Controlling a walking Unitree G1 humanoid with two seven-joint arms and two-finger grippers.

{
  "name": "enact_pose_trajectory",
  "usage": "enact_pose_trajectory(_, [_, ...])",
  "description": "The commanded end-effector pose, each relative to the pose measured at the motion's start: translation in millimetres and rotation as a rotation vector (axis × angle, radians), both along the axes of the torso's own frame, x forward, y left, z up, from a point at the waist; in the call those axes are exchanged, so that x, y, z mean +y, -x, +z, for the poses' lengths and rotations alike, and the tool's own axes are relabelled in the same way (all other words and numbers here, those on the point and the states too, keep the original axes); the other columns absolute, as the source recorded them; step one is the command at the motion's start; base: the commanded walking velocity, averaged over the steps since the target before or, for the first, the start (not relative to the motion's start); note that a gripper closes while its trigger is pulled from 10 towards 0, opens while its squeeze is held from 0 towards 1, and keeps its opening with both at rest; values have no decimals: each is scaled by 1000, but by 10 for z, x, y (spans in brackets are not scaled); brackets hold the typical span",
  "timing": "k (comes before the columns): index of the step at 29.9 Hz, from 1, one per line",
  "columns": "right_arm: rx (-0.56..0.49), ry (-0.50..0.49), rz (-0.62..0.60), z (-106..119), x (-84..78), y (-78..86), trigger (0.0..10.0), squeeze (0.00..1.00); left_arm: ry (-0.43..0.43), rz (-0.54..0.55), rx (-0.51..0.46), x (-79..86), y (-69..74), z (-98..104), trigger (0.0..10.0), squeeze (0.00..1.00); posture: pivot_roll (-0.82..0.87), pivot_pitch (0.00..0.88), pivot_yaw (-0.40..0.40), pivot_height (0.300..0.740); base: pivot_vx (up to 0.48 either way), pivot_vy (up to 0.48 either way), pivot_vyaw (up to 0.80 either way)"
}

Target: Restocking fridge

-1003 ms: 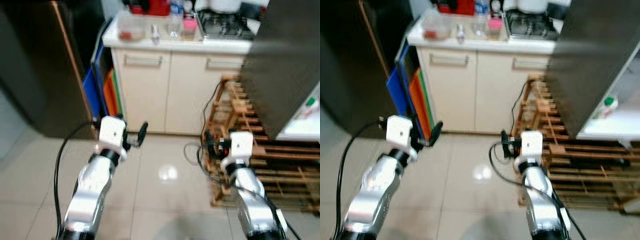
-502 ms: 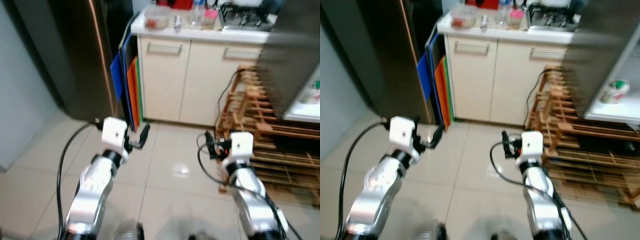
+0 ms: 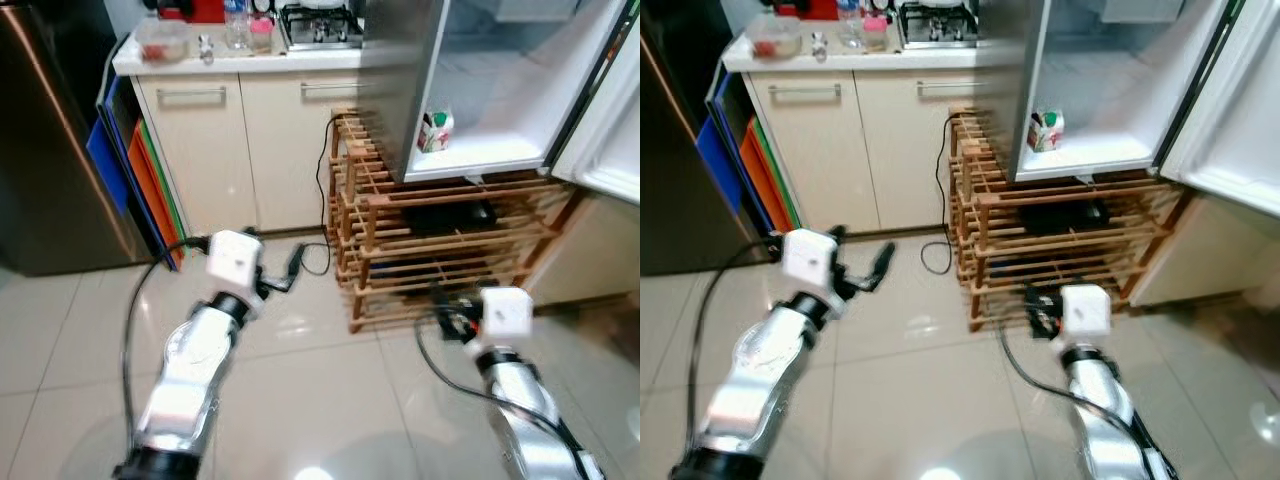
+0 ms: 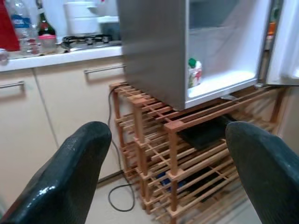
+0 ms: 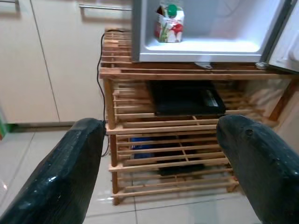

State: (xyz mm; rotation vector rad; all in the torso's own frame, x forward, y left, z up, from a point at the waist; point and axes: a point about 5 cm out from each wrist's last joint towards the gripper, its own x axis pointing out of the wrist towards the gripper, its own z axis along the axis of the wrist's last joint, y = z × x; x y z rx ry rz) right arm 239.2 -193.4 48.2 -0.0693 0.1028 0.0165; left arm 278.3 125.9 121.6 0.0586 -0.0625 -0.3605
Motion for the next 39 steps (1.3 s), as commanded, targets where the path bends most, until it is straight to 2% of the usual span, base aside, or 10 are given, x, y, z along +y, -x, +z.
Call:
enact_pose_trajectory(1, [-29,-10,28,61,75,-41,10000,0,-19,34,12,82,-27,-35,10000,0,-74,0,11,740,0,-454,0])
enact_pose_trajectory(13, [-45,-1,68,93,156,-121,10000,0,-36,80,11,56,-50,-81,10000,0,-54,0,-2,740,0,-476,0])
enact_pose_trajectory(18, [-51,-6,85,116,190,-162,10000,0,22,133,31,81,-63,-89,10000,0,-46,0,0,740,0,-478,0])
enact_pose_trajectory(23, [-66,-1,120,140,259,-177,10000,0,-34,174,44,126,-58,-158,10000,0,-46,0,1,740,0,-465,0])
enact_pose_trajectory(33, [-70,-6,126,153,279,-207,10000,0,-41,146,30,40,-77,-141,10000,0,-51,0,-1,740,0,-436,0])
enact_pose_trajectory(34, [-70,-4,127,156,269,-220,10000,0,-39,109,59,0,-69,-170,10000,0,-47,0,-3,740,0,-480,0])
enact_pose_trajectory(39, [-61,1,128,148,253,-246,10000,0,-46,132,55,45,-82,-171,10000,0,-43,0,-8,740,0,-477,0])
